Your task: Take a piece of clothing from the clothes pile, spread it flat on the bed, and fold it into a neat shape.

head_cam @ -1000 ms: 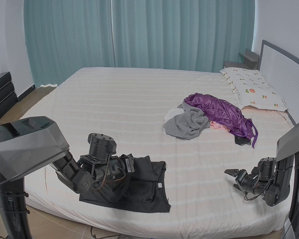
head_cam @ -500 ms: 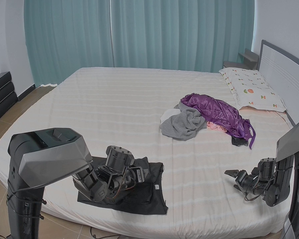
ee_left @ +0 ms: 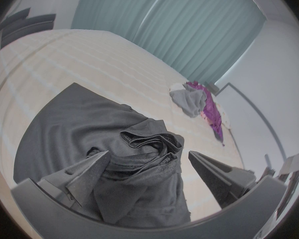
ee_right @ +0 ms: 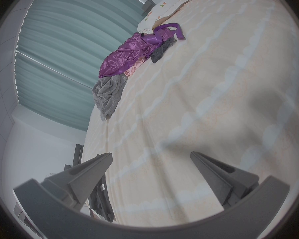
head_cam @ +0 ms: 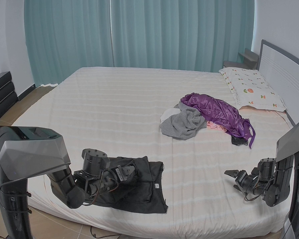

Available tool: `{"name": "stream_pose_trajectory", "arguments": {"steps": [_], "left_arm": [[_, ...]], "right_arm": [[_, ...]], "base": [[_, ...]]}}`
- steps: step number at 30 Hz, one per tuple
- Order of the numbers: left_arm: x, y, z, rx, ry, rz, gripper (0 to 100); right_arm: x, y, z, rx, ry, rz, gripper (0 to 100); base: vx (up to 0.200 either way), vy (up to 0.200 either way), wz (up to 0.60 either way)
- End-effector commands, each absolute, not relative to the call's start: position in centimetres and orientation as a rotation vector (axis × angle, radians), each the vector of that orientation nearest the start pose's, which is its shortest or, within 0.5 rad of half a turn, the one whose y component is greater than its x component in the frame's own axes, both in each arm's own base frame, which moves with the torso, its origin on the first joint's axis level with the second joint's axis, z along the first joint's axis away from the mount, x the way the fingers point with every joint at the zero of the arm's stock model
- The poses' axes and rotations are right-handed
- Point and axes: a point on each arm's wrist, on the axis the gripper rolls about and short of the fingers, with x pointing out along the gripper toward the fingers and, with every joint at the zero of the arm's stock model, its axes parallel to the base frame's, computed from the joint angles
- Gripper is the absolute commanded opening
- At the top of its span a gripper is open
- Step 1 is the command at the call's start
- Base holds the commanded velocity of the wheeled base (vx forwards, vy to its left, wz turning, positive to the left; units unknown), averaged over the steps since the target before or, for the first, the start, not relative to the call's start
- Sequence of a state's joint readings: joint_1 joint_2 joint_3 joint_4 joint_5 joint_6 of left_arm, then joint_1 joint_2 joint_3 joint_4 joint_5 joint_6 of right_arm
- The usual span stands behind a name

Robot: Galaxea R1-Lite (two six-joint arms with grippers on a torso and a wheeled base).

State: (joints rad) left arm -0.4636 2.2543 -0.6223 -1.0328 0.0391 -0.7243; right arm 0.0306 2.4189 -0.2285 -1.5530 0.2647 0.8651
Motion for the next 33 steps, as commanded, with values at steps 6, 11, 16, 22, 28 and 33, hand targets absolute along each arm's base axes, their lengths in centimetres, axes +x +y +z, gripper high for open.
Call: {"name": "stream_pose_trajectory", "arguments": {"steps": [6, 11, 16, 22, 28, 33], "left_arm": [[28.7, -9.6, 0.7, -0.747, 0.691, -0.16, 100], [29.6, -8.3, 0.9, -0.777, 0.666, -0.147, 100], [30.2, -8.4, 1.1, -0.816, 0.652, -0.145, 100], [30.6, -7.8, 1.3, -0.876, 0.637, -0.117, 100], [30.9, -7.1, 1.1, -0.885, 0.633, -0.097, 100], [31.1, -6.4, 0.8, -0.902, 0.647, -0.104, 100]], "right_arm": [[26.7, 1.4, -4.8, 0.904, 0.712, -0.004, 100], [26.6, 1.4, -4.8, 0.903, 0.714, -0.003, 100], [26.7, 1.4, -4.8, 0.903, 0.713, -0.002, 100], [26.7, 1.4, -4.7, 0.904, 0.711, -0.003, 100], [26.7, 1.4, -4.7, 0.905, 0.711, -0.004, 100], [26.8, 1.3, -4.6, 0.909, 0.703, 0.001, 100]], "base": [[-0.1, 0.0, 0.0], [0.0, 0.0, 0.0], [0.0, 0.0, 0.0], [0.0, 0.133, 0.0], [0.0, 0.2, 0.0], [0.0, 0.2, 0.0]]}}
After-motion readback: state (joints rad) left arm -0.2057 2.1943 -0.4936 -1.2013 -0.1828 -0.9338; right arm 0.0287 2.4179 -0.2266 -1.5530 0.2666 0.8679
